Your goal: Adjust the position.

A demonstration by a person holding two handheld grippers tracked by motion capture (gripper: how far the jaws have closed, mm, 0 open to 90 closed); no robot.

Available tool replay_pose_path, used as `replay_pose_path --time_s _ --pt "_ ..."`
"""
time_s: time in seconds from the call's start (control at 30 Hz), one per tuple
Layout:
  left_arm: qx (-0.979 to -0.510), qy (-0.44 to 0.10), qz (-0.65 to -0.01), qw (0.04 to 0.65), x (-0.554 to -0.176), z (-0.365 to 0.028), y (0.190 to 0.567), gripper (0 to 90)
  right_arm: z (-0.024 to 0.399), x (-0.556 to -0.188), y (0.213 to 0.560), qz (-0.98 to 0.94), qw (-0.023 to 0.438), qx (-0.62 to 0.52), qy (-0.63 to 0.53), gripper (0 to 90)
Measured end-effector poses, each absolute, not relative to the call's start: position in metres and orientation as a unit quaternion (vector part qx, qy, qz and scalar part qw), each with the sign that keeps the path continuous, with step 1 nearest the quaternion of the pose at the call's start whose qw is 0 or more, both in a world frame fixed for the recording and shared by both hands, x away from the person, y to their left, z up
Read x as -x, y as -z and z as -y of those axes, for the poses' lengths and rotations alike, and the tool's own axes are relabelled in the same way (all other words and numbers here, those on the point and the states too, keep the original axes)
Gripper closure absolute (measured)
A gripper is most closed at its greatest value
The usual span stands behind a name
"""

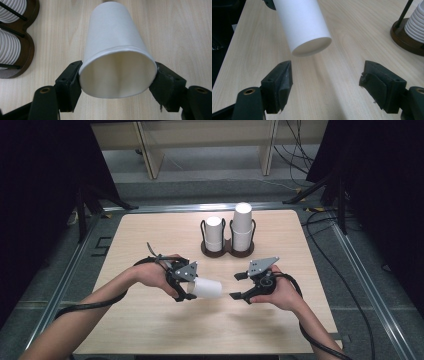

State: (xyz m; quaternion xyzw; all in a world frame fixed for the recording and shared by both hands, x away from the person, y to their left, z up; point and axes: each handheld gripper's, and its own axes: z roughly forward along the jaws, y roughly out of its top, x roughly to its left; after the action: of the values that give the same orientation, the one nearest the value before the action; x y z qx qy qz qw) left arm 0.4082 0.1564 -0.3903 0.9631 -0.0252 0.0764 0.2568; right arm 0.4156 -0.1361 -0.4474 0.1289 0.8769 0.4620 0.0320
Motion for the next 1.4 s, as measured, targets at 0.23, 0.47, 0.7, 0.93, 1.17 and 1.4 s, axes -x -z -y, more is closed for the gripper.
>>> replay_pose_path --time_s 0.23,0.47,0.7,0.93,1.17,1.4 --pt "-0.968 -0.071 0.028 0.239 -0.409 -0.155 0.389 30.7 0.131 -0.415 0.445 -0.881 0.027 -0.125 -0.455 24.4" --pt "-0.971 -0.070 0.033 0.225 -0.410 -0.153 0.385 30.8 0.125 -0.416 0.443 -0.886 0.024 -0.118 -0.447 24.4" --pt "-0.975 -0.068 0.037 0.209 -0.411 -0.151 0.383 30.8 0.121 -0.417 0.442 -0.890 0.028 -0.108 -0.443 24.3" --pt "-0.978 -0.067 0.042 0.193 -0.411 -0.148 0.381 30.8 0.118 -0.417 0.441 -0.891 0.029 -0.106 -0.440 24.3" --pt "-0.981 -0.066 0.049 0.178 -0.411 -0.144 0.378 30.8 0.116 -0.417 0.440 -0.893 0.029 -0.103 -0.438 24.3" --pt "-0.982 -0.067 0.051 0.170 -0.411 -0.143 0.377 30.9 0.111 -0.416 0.439 -0.895 0.035 -0.094 -0.434 24.2"
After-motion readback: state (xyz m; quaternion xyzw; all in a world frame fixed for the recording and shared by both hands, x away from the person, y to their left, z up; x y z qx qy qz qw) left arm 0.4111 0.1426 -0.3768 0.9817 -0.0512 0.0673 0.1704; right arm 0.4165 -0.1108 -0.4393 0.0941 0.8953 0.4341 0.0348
